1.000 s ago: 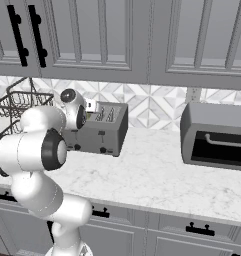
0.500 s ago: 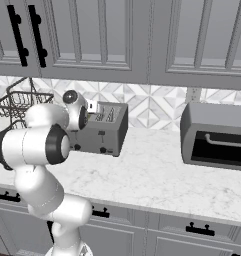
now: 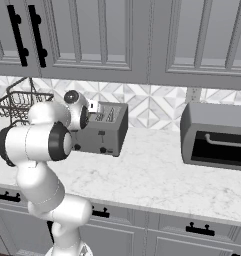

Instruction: Start the toaster. Once the lever pops up, take the bread to the plate on the dining counter.

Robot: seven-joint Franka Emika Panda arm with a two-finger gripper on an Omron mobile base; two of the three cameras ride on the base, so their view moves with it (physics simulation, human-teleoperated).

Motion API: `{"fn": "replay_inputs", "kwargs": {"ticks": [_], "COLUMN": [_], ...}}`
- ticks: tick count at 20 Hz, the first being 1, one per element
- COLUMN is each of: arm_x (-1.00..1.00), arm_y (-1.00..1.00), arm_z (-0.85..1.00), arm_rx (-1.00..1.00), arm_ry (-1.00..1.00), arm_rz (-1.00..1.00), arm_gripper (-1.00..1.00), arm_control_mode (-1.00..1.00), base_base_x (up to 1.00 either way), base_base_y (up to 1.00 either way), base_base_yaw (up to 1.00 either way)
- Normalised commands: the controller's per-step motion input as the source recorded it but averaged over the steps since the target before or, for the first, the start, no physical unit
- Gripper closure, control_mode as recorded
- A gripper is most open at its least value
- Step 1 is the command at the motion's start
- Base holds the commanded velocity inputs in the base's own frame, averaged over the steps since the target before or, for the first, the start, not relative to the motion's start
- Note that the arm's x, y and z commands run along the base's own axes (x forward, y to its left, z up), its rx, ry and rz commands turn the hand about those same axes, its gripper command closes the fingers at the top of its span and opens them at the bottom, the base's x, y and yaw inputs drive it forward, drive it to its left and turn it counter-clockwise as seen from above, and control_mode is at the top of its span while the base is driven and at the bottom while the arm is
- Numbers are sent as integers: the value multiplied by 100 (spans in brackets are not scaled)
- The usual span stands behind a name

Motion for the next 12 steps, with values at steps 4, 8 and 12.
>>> {"fn": "replay_inputs", "kwargs": {"ticks": [4,8,12], "arm_x": [10,16,22], "arm_y": [8,5,1], "arm_z": [0,0,-5], "arm_rx": [0,0,0], "arm_ry": [0,0,0], "arm_rz": [0,0,0], "arm_gripper": [-100,-100,-100], "arm_control_mode": [-100,-100,-100], "base_base_x": [0,0,0], "base_base_y": [0,0,0], "base_base_yaw": [0,0,0]}}
